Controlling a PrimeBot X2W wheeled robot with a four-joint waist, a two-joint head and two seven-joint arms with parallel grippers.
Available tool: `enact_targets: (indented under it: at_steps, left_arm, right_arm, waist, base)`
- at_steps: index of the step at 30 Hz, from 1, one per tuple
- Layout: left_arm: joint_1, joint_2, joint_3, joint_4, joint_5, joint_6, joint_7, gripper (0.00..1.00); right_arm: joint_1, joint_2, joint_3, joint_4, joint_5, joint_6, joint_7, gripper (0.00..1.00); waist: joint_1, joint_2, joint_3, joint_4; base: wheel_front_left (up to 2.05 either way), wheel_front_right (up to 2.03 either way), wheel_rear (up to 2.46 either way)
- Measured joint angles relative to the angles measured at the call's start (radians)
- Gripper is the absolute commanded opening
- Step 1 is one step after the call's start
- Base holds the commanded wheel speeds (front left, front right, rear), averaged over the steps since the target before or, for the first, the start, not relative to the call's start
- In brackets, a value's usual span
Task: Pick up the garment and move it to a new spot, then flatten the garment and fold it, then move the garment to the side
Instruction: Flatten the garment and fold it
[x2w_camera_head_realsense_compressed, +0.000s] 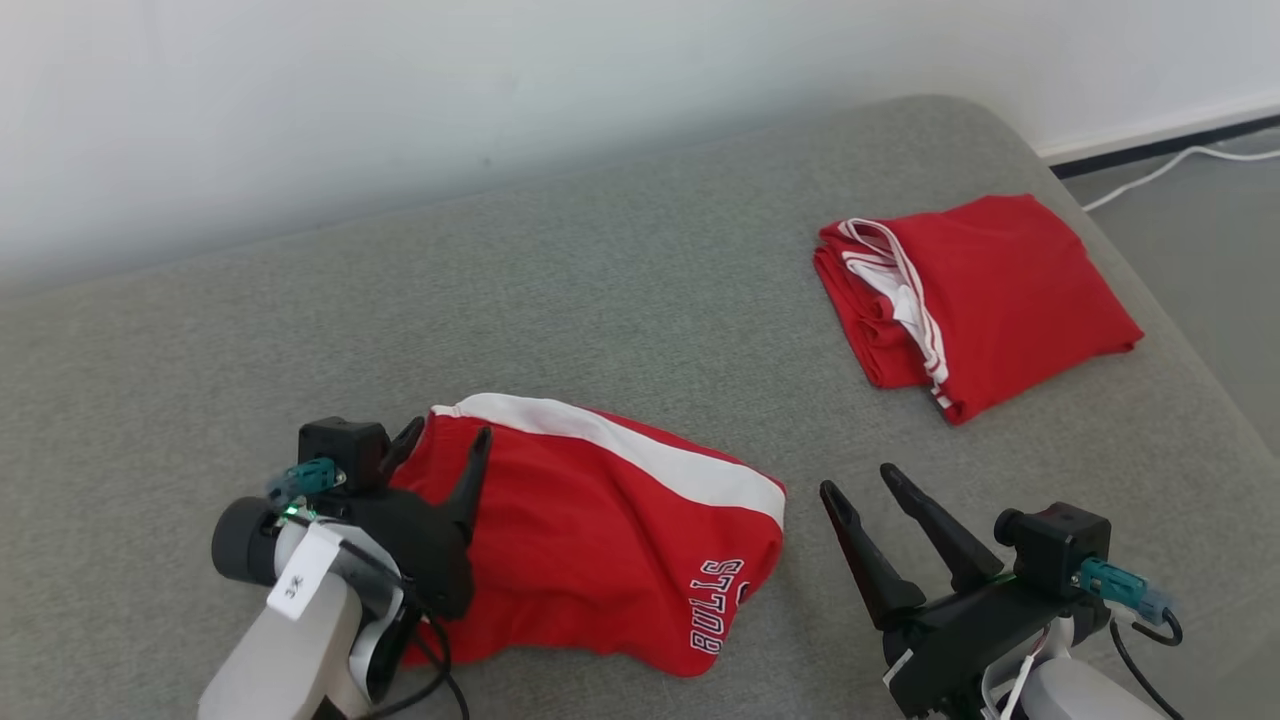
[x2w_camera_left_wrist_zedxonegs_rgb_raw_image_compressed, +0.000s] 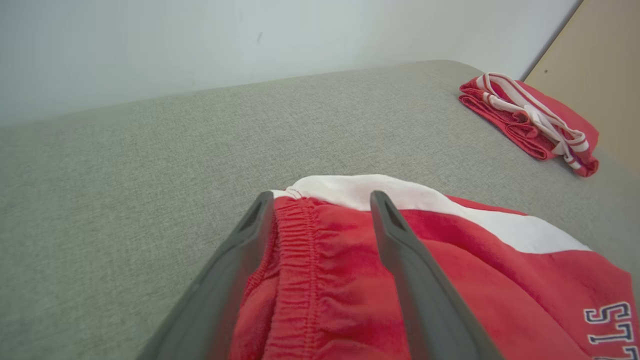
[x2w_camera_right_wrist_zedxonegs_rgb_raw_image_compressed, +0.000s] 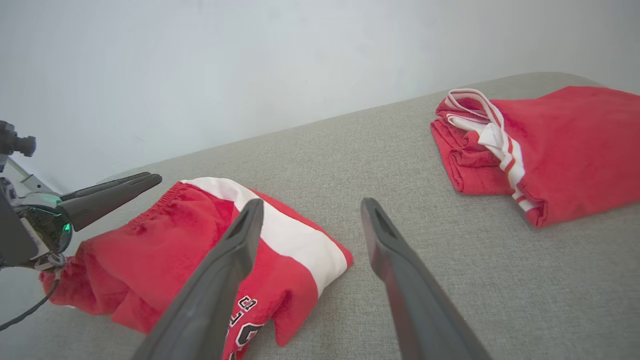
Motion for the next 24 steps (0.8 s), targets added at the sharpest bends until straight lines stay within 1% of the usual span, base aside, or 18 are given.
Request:
enact_targets:
  at_steps: [6,7,9,12,14,15,16,20,24]
  left_arm:
    - [-0.061,0.001,-0.013,0.095,0.014,-0.007,0.041,1.0]
    - [-0.081,0.004,-0.02,0.134,0.031,-0.007,0.056,1.0]
    - [-0.098,0.004,-0.027,0.162,0.044,0.001,0.071,1.0]
    - [-0.117,0.006,-0.036,0.2,0.054,0.002,0.083,1.0]
    - [-0.119,0.002,-0.026,0.216,0.042,0.001,0.083,1.0]
    - [-0.125,-0.005,-0.029,0.235,0.04,0.0,0.092,0.3]
    - [-0.13,-0.007,-0.028,0.243,0.039,-0.001,0.093,0.0]
    - [-0.143,-0.027,-0.034,0.263,0.035,-0.016,0.099,0.0]
    - [-0.169,-0.034,-0.038,0.274,0.035,-0.018,0.087,0.0]
  right_arm:
    - [0.001,-0.001,-0.015,-0.028,-0.031,-0.013,-0.001,1.0]
    - [0.002,0.0,-0.019,-0.035,-0.041,-0.018,-0.001,1.0]
    - [0.002,0.001,-0.021,-0.045,-0.048,-0.019,-0.001,1.0]
    - [0.002,0.004,-0.025,-0.052,-0.055,-0.02,-0.001,1.0]
    - [0.002,0.007,-0.027,-0.055,-0.058,-0.024,-0.002,1.0]
    - [0.003,0.009,-0.031,-0.057,-0.063,-0.025,-0.004,1.0]
    - [0.004,0.01,-0.033,-0.057,-0.069,-0.026,-0.004,1.0]
    - [0.019,0.01,-0.051,-0.059,-0.073,-0.028,-0.006,1.0]
    - [0.03,0.013,-0.063,-0.06,-0.075,-0.028,-0.006,1.0]
  waist:
    - [0.0,0.0,0.02,-0.026]
    - [0.0,0.0,0.025,-0.03]
    - [0.0,0.0,0.029,-0.032]
    - [0.0,0.0,0.033,-0.033]
    - [0.0,0.0,0.035,-0.033]
    - [0.0,0.0,0.035,-0.033]
    - [0.0,0.0,0.035,-0.033]
    - [0.0,0.0,0.035,-0.026]
    - [0.0,0.0,0.032,-0.01]
  base:
    - [0.0,0.0,0.0]
    - [0.0,0.0,0.0]
    - [0.0,0.0,0.0]
    - [0.0,0.0,0.0]
    - [0.0,0.0,0.0]
    - [0.0,0.0,0.0]
    - [0.0,0.0,0.0]
    - [0.0,0.0,0.0]
    - [0.0,0.0,0.0]
